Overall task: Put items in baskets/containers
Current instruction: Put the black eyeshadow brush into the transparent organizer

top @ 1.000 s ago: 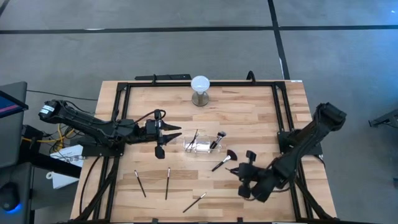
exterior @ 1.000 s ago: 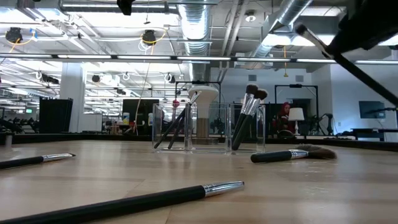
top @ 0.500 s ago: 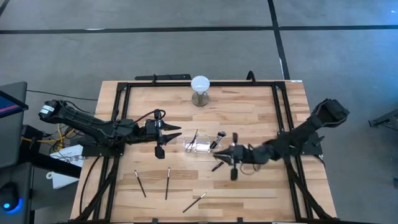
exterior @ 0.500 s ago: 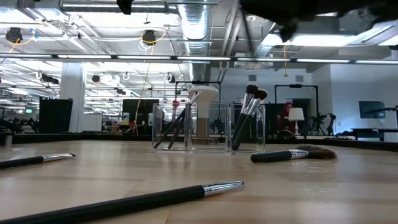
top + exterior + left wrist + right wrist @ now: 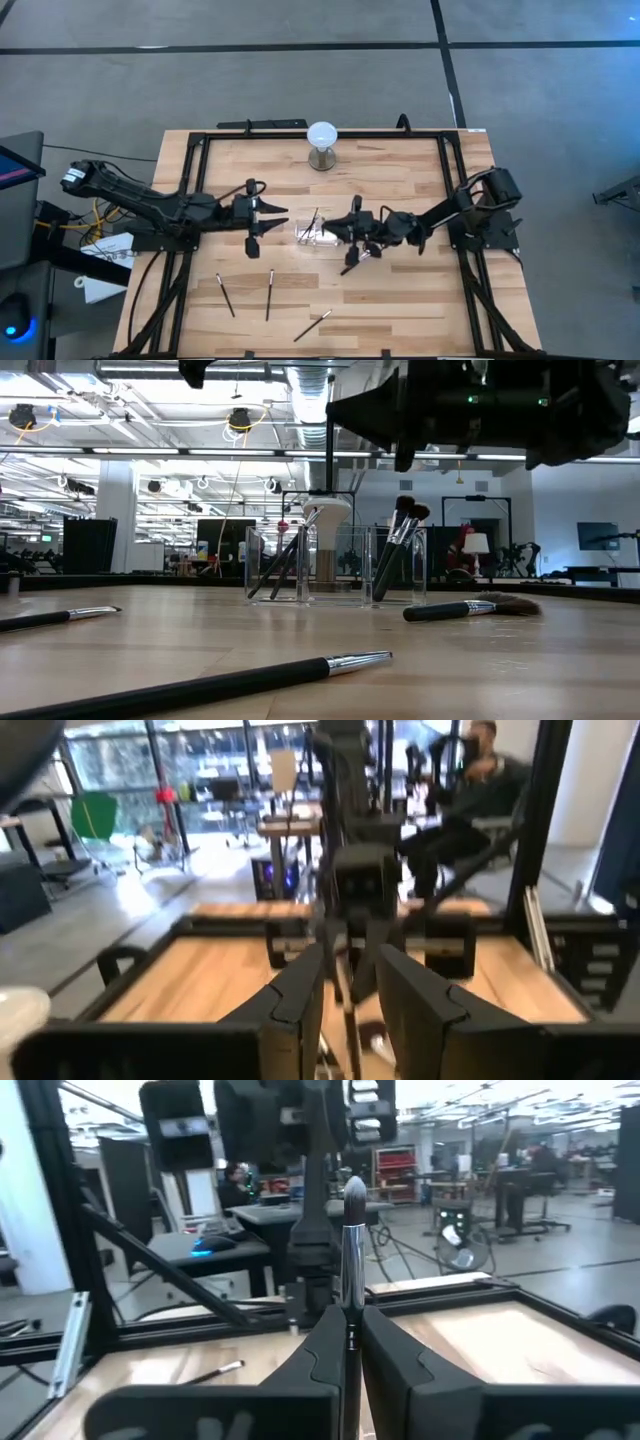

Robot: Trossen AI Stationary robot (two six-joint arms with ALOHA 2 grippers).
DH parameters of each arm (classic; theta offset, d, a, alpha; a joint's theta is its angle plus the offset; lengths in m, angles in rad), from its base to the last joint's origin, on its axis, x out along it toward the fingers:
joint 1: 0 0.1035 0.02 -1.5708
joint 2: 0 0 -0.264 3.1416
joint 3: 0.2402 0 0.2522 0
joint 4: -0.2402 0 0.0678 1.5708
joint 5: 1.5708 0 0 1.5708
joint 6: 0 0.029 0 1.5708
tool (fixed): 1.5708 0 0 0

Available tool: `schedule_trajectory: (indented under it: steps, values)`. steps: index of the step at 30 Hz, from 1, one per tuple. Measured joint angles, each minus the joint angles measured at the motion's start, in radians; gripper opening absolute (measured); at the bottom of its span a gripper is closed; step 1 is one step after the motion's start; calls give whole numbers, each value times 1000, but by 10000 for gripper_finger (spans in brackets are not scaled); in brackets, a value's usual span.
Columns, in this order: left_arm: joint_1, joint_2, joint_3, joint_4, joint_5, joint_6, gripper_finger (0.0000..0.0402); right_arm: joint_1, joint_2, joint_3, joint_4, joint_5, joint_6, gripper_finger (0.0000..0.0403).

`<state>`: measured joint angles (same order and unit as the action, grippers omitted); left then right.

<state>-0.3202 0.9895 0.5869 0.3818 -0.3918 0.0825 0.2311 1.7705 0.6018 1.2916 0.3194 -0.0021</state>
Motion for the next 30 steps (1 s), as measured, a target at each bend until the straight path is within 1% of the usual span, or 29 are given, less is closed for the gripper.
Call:
schedule_trajectory:
  steps: [3,4,8,10,15,18,20,21,30]
  values:
    - [11,11,0,-16,11,-1,102,16,-21,0,-4,-14,-9,11]
    - [15,17,0,-16,34,-2,109,27,-33,0,-5,-15,-23,11]
    - [53,61,0,-6,197,-10,149,74,-71,0,-5,-8,-92,15]
    - [76,100,0,37,237,-11,175,92,-89,1,-5,-5,-112,14]
    - [124,226,0,239,244,19,232,102,-104,1,-65,1,-106,13]
    - [140,292,0,346,326,23,254,98,-103,1,-101,29,-89,14]
    - [143,325,0,379,390,23,263,92,-103,1,-119,32,-82,15]
    - [142,339,2,384,400,24,266,89,-103,1,-121,32,-80,15]
    - [148,456,78,387,393,48,269,87,-103,1,-103,24,-77,15]
